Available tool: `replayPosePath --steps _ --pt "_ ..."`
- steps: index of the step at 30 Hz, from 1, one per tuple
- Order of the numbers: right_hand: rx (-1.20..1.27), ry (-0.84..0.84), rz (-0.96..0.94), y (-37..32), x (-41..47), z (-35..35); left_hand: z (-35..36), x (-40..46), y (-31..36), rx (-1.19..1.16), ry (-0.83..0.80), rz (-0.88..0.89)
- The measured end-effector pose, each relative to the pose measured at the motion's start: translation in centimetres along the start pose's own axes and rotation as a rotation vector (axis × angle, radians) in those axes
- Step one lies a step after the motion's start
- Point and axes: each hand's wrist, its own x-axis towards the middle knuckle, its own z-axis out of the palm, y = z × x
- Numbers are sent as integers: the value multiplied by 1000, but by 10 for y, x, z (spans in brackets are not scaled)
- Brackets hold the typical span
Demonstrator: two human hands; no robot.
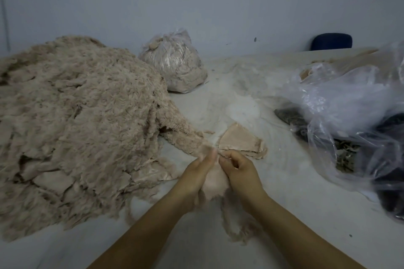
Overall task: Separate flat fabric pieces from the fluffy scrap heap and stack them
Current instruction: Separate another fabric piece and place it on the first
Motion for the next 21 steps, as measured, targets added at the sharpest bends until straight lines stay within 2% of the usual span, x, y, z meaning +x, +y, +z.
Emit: replayPosePath --steps 5,8,17,19,21 --pt "-185 78 -149 1 -1 -2 8 1 2 -66 148 -7" --pt "-256 101 -159 7 1 -10 5 1 1 -6 150 31" --pt "-196 151 -105 13 4 -26 0 -2 0 21 97 88" --pt "-204 158 -49 13 4 -31 -1 -1 -1 14 95 59" --pt "-213 91 76 11 4 -35 -2 -1 1 -22 90 10"
